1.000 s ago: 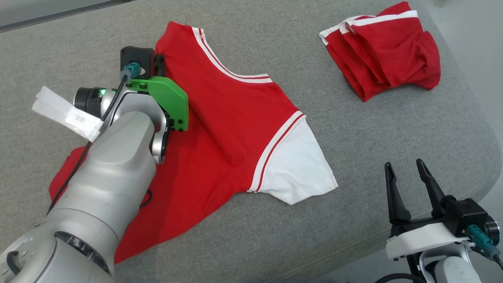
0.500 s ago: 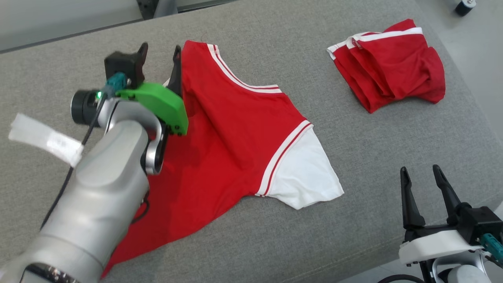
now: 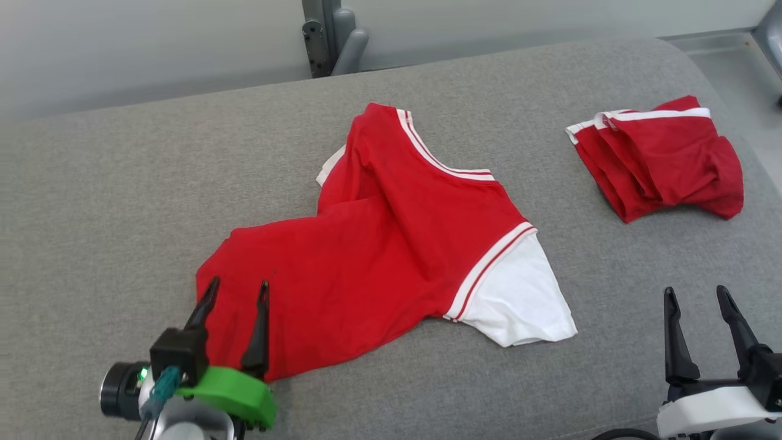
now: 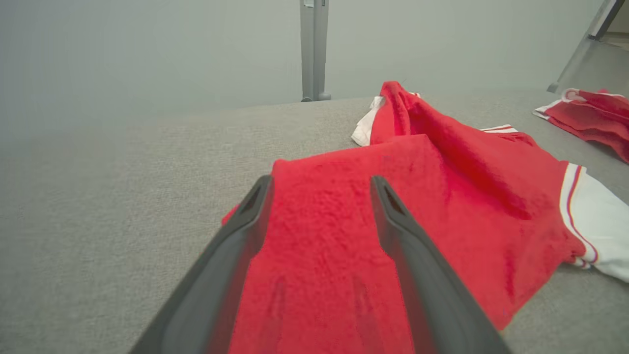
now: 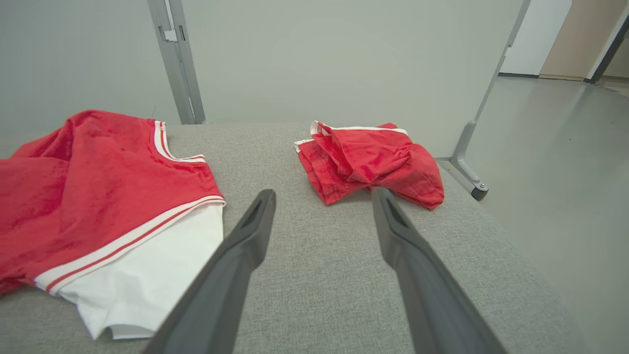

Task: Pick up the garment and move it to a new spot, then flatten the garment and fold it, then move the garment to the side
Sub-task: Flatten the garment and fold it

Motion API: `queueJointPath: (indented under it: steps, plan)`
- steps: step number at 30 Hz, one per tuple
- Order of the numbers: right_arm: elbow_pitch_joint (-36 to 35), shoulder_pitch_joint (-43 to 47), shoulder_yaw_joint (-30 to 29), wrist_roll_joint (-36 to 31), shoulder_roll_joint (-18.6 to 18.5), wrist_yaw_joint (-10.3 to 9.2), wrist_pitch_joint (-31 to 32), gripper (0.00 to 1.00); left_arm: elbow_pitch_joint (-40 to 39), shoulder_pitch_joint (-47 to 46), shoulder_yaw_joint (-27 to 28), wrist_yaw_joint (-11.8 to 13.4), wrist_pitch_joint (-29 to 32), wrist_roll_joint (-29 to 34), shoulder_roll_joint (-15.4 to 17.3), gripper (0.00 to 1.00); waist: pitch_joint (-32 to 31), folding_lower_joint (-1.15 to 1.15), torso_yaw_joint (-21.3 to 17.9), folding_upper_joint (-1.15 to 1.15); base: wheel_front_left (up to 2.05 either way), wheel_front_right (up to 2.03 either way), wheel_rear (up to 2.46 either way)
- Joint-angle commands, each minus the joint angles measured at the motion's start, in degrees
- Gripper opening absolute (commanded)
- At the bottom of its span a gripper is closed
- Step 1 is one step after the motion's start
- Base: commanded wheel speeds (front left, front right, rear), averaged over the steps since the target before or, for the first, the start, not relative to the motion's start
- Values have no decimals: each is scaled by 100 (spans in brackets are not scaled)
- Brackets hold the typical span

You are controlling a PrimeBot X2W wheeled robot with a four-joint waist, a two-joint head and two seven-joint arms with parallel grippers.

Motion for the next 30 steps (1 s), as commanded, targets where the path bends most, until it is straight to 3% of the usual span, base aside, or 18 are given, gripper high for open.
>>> queueJointPath:
  steps: [1, 6, 14, 22, 30]
  plan:
    - [-20, 116, -40, -28, -34, -5, -11, 100, -188, 477, 233, -105, -15, 126, 10, 100, -353, 0, 387, 1, 0, 0, 0]
    - [-8, 215, -50, -56, -102, -5, -11, 100, -491, 1580, 1252, -414, -17, 325, -232, 100, -443, 0, 565, 1, 0, 0, 0]
    - [182, 340, 57, -23, -175, -5, -11, 100, -620, 2326, 2550, -1001, -17, 855, -762, 100, -519, 0, 843, 1, 0, 0, 0]
    - [428, 405, 249, 14, -132, -5, -10, 100, -439, 2432, 3213, -1868, -17, 1454, -1217, 100, -603, 0, 976, 1, 0, 0, 0]
    - [538, 393, 315, 37, -84, -5, -10, 100, -348, 2341, 3531, -2177, -17, 1806, -1444, 100, -678, 0, 931, 1, 0, 0, 0]
